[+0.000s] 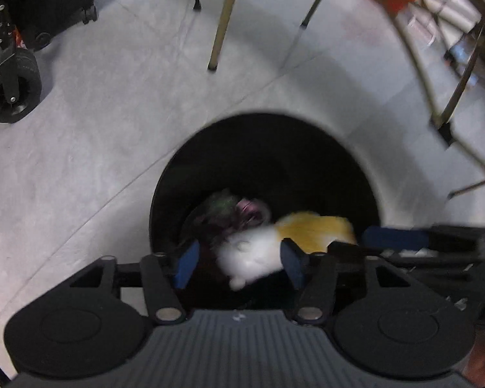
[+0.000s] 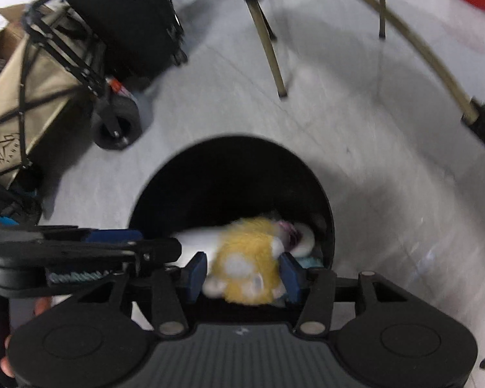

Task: Collect trash
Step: 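Carry the white-and-yellow plush over the black bin and open both grippers, then move both grippers back toward the purple cloth on the table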

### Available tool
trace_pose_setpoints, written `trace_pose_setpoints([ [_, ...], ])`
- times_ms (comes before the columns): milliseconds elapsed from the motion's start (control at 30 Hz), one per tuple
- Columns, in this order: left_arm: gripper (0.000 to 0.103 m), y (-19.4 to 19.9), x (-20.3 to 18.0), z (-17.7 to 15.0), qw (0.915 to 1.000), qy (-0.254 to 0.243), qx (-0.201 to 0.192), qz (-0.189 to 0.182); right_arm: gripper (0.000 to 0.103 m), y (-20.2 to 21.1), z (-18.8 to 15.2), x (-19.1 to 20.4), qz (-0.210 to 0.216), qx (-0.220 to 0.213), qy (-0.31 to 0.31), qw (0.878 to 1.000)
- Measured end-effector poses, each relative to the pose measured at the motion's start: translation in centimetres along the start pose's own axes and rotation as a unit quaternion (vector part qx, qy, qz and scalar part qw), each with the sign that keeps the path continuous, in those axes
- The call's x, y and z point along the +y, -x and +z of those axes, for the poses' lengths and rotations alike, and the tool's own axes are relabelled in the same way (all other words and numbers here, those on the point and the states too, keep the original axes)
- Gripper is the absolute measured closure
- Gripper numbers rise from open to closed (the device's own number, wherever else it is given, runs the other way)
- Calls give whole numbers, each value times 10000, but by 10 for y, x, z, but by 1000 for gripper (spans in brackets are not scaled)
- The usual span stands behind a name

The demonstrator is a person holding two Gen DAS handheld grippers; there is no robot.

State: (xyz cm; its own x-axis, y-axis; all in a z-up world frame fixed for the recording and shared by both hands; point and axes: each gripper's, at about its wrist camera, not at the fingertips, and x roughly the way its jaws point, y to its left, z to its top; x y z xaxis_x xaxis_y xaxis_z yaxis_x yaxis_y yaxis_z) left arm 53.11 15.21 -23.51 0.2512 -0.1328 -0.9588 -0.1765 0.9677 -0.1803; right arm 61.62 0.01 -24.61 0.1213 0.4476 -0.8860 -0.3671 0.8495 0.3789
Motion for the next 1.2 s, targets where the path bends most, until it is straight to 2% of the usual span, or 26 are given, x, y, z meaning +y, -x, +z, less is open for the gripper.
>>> trace_pose_setpoints([
  [67, 37, -7, 3, -3, 9999, -43, 158, -2, 50, -7, 0, -3, -40, 148, 44, 9999],
  [167, 33, -10, 6, -4, 9998, -41, 187, -25, 43, -9, -2, -8, -122, 177, 86, 9997],
  [300, 32, -7, 6, 3, 9999, 30, 106, -48, 43, -12, 1, -9, -334, 125, 212, 9991],
  [467, 31, 8, 2, -4, 10000, 65, -1, -2, 43, -2, 0, -2, -418, 27, 355, 9985],
  [533, 31, 26, -4, -9, 9997, 12, -206, 114, 43, 12, -4, 5, -475, -99, 479, 9977],
  [600, 30, 58, -14, -20, 9959, -155, -777, 426, 43, 35, -13, 15, -537, -351, 697, 9955],
  [667, 27, 91, -23, -33, 9898, -179, -1329, 471, 43, 63, -22, 26, -583, -637, 873, 9924],
  [767, 25, 150, -41, -60, 9778, -247, -2075, 156, 42, 125, -42, 35, -546, -1312, 1024, 9845],
  [833, 19, 195, -61, -84, 9601, -464, -2759, 21, 40, 174, -60, 39, -533, -1858, 1062, 9754],
  [933, 7, 245, -91, -119, 9322, -907, -3496, -223, 26, 251, -96, 41, -659, -2724, 1174, 9527],
  [1000, 7, 266, -112, -144, 9189, -1086, -3768, -425, 25, 297, -124, 38, -818, -3251, 1211, 9343],
  [1133, 6, 285, -151, -179, 9042, -1356, -3962, -845, 19, 372, -204, 11, -1276, -4235, 925, 8921],
  [1200, 6, 287, -171, -184, 8960, -1606, -4021, -989, 19, 392, -236, -10, -1393, -4492, 511, 8810],
])
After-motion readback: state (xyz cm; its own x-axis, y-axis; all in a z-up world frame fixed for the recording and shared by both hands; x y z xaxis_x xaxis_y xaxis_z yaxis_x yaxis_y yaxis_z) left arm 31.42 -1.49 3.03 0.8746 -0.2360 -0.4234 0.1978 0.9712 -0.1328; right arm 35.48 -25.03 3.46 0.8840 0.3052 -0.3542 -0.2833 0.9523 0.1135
